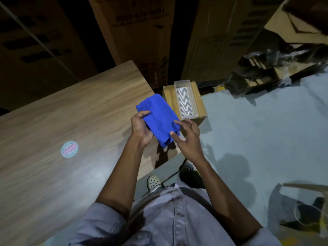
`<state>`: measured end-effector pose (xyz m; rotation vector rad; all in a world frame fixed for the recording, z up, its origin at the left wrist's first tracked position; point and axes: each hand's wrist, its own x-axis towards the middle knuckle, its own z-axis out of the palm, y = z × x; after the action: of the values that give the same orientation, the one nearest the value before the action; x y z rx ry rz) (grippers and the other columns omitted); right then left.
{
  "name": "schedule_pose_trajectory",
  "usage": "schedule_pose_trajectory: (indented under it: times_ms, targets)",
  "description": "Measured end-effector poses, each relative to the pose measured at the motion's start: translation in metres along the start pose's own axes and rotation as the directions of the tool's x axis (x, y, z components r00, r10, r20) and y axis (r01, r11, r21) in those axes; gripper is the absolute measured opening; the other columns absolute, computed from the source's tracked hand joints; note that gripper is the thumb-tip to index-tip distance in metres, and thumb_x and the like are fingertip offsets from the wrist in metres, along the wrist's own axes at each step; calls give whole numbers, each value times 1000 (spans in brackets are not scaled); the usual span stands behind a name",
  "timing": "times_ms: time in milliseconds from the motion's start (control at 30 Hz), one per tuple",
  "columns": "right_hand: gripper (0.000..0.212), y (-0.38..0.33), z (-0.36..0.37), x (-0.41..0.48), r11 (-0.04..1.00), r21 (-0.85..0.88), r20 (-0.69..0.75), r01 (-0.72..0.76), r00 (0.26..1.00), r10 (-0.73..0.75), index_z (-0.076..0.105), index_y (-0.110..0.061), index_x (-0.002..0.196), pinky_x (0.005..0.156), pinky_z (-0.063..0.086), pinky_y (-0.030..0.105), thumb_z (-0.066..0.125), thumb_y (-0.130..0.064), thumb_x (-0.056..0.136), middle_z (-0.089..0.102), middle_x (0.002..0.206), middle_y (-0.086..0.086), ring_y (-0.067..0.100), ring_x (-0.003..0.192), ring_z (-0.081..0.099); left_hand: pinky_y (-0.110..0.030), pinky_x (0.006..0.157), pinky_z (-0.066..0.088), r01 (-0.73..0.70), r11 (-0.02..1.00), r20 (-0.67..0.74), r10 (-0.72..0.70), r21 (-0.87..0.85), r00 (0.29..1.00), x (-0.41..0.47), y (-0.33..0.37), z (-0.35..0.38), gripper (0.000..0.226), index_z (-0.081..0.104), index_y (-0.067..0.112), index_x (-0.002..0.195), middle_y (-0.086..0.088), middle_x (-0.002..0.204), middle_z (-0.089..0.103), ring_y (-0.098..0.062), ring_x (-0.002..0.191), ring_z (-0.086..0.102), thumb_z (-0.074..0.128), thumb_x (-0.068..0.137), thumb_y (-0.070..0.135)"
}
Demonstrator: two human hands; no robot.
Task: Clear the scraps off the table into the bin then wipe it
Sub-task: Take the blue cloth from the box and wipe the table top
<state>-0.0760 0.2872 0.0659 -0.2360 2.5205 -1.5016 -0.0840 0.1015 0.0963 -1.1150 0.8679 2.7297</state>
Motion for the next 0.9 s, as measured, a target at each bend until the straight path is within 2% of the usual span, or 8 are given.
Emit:
schedule_pose_trajectory:
  times_ms: [133,300,400,500,600,700,800,900]
  targets:
    - [39,-14,-2,-12,978,-96,-1,185,983,-186,62,-32,136,109,39,31,70,-33,97,42,151,-5,16,140,36,-45,98,52,6,990,38,-12,140,999,-16,-6,-7,46,64,10,130,-16,130,69,-34,116,66,43,94,30]
    - [40,-14,-3,-22,913,-235,43,335,942,-334,58,-33,141,113,36,52,61,-41,101,41,158,-10,15,144,37,-40,86,56,36,969,66,-53,243,996,-34,-24,-8,48,68,8,124,-16,119,73,-30,98,72,36,96,29]
    - [45,-12,-4,-32,907,-270,101,322,947,-306,53,-34,146,119,27,49,54,-47,103,34,163,-12,12,152,27,-39,84,55,60,954,69,-84,294,994,-39,-38,-6,47,68,7,127,-15,116,73,-28,95,71,39,96,28]
    - [58,-7,-4,-48,929,-288,145,231,970,-196,40,-37,154,123,17,47,46,-60,100,21,168,-14,11,156,14,-36,83,56,76,933,16,-88,353,996,-45,-61,-2,38,72,9,118,-11,107,77,-27,95,72,47,98,28]
    - [81,8,-5,-62,951,-278,225,133,972,-71,23,-36,161,122,16,48,39,-74,91,9,171,-12,12,158,5,-40,94,56,106,902,-34,-101,420,994,-51,-88,-8,35,74,9,119,-11,111,78,-26,103,73,53,101,31]
    - [87,29,-9,-72,976,-191,297,105,954,-44,19,-27,163,124,20,44,47,-65,90,5,172,-5,16,158,5,-42,90,57,152,885,-92,-124,439,988,-53,-105,-20,34,71,7,121,-13,112,77,-28,101,72,55,102,30]
    - [78,40,-9,-83,990,-129,329,54,944,-8,20,-24,163,126,19,41,47,-49,94,6,171,-3,13,156,7,-40,79,55,184,880,-107,-152,439,983,-57,-113,-29,30,68,4,120,-11,101,74,-25,85,69,53,104,25]
    - [70,43,-6,-86,998,-64,309,29,951,-8,22,-22,163,126,19,38,43,-37,98,10,171,-2,14,156,10,-36,75,52,189,902,-71,-176,389,982,-64,-115,-36,25,65,9,116,-7,96,68,-19,74,64,52,104,26]
